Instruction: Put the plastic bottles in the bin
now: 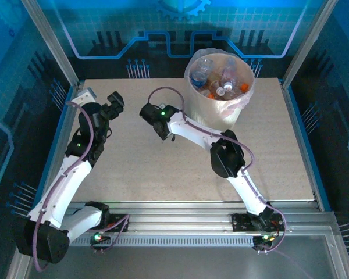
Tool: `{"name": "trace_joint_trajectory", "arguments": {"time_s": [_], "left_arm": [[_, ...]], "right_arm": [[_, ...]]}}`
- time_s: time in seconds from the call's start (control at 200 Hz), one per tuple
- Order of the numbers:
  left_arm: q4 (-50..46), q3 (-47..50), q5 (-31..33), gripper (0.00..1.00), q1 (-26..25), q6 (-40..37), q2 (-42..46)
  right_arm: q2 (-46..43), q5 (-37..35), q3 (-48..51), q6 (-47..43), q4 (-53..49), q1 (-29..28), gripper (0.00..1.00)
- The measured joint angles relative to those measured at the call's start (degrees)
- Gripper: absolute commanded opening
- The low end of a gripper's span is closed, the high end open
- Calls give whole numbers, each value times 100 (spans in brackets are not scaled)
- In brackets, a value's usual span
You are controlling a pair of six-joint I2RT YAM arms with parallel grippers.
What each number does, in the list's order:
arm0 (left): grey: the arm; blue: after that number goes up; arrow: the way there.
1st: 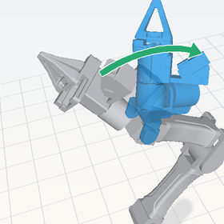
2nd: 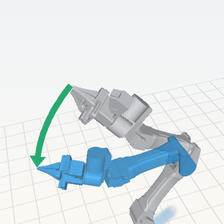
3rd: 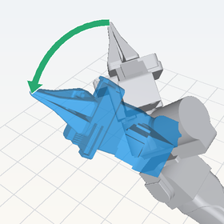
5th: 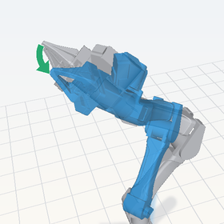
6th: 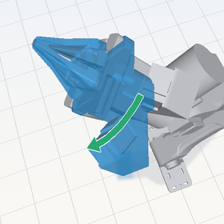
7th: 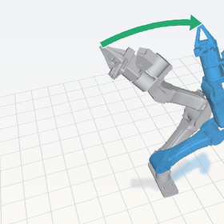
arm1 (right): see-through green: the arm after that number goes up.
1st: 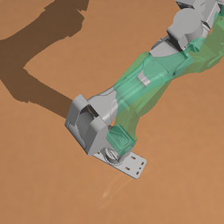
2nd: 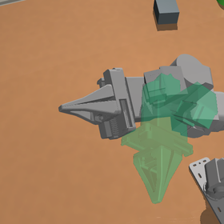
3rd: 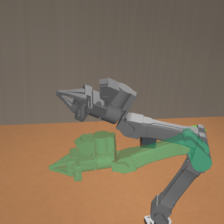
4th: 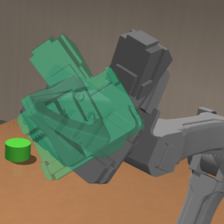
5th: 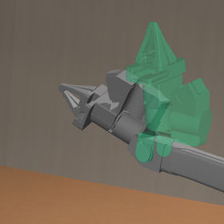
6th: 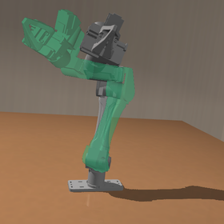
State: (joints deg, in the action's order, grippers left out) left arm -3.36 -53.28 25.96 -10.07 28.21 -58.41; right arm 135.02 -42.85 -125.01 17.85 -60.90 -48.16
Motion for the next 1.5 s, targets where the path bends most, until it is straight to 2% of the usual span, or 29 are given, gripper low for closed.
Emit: {"name": "trace_joint_trajectory", "arguments": {"time_s": [0.375,0.79,0.99,1.091,1.271,1.501], "left_arm": [[-61,105,-2,99,11,22,-4],[-68,107,-2,99,11,42,-46],[-68,107,-4,99,11,44,-90],[-68,107,-4,99,11,52,-133],[-66,107,-4,99,11,149,-210],[-61,107,-7,99,11,190,-273]], "right_arm": [[769,173,-787,-229,-85,463,94],[1115,428,-951,-444,-44,538,85],[1115,452,-946,-542,9,540,89],[1117,483,-953,-595,20,542,86],[1032,844,-964,-782,79,531,80],[682,1558,-861,-885,129,142,85]]}}
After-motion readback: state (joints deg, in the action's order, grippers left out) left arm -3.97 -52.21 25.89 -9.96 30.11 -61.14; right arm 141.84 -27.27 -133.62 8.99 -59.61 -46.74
